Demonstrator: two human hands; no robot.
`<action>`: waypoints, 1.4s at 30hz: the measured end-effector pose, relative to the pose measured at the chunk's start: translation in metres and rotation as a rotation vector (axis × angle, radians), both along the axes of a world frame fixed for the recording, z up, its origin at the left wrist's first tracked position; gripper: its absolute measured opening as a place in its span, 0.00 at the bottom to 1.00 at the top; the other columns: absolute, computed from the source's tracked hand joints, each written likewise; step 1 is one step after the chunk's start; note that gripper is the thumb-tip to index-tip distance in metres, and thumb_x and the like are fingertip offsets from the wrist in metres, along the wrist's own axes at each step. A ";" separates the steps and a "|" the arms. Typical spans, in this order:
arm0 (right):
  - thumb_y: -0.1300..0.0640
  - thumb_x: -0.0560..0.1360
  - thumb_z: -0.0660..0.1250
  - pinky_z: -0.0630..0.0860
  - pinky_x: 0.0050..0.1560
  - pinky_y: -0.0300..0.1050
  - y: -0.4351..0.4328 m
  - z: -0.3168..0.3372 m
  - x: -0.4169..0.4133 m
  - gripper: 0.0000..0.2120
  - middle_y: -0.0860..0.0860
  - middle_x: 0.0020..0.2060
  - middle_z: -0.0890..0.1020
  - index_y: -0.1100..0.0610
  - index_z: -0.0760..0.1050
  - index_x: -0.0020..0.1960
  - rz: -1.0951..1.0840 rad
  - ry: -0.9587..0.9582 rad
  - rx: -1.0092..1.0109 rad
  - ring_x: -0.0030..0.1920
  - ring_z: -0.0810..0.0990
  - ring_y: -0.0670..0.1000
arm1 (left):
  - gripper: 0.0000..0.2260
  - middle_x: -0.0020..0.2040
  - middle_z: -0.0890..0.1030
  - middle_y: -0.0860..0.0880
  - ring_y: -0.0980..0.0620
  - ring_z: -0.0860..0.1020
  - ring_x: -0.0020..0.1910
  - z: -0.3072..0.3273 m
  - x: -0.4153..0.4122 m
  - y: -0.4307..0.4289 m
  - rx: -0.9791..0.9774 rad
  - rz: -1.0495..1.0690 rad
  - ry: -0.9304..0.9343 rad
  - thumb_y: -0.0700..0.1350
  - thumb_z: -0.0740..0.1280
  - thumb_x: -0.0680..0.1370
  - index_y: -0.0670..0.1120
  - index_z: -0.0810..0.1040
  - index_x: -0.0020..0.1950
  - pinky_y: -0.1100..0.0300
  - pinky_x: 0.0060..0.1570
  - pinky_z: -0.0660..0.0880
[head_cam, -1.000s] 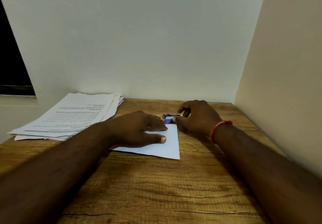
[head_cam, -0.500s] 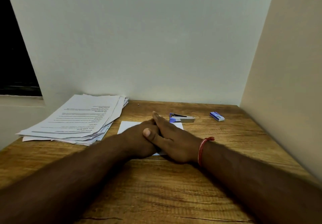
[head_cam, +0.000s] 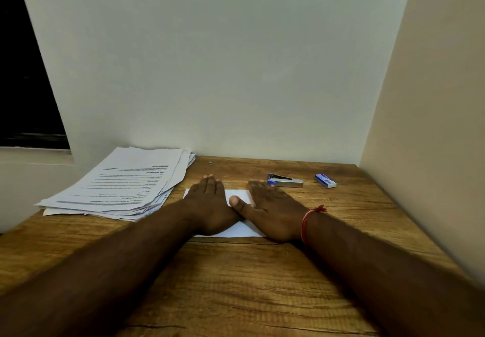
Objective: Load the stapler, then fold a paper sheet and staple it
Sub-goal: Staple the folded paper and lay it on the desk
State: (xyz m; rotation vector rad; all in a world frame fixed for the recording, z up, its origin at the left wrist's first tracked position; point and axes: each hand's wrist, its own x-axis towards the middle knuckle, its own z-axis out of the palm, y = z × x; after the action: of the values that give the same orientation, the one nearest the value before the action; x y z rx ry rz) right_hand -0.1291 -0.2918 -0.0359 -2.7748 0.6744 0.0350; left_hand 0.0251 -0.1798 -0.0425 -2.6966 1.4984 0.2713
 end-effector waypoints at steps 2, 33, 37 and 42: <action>0.20 0.78 0.38 0.42 0.88 0.52 -0.005 -0.002 0.000 0.52 0.50 0.90 0.44 0.54 0.41 0.90 -0.005 0.033 -0.037 0.89 0.42 0.50 | 0.51 0.90 0.36 0.39 0.40 0.36 0.90 -0.001 0.002 0.001 -0.005 0.068 0.016 0.77 0.46 0.83 0.40 0.37 0.90 0.43 0.89 0.41; 0.27 0.60 0.84 0.83 0.59 0.46 -0.042 0.006 -0.010 0.46 0.40 0.59 0.78 0.41 0.74 0.72 -0.063 -0.233 0.116 0.57 0.79 0.46 | 0.27 0.59 0.83 0.49 0.51 0.81 0.56 0.047 0.018 0.017 -0.215 0.024 0.322 0.59 0.85 0.72 0.48 0.82 0.64 0.60 0.47 0.80; 0.29 0.62 0.84 0.81 0.55 0.44 -0.041 0.007 -0.009 0.42 0.41 0.57 0.79 0.42 0.75 0.70 -0.060 -0.237 0.132 0.56 0.79 0.46 | 0.28 0.60 0.87 0.46 0.46 0.85 0.59 0.050 0.015 0.017 -0.139 0.044 0.317 0.60 0.84 0.73 0.44 0.85 0.65 0.50 0.62 0.83; 0.30 0.63 0.84 0.80 0.53 0.43 -0.041 0.009 -0.010 0.39 0.39 0.57 0.79 0.40 0.75 0.69 -0.060 -0.238 0.124 0.55 0.79 0.46 | 0.28 0.58 0.89 0.47 0.46 0.87 0.58 0.051 0.018 0.017 -0.104 0.051 0.336 0.62 0.84 0.72 0.45 0.88 0.63 0.52 0.58 0.84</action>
State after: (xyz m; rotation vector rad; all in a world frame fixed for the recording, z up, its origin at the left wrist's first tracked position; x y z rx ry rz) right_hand -0.1395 -0.3330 -0.0272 -2.5834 0.6676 -0.2536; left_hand 0.0431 -0.1628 0.0086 -2.8868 1.5590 0.6982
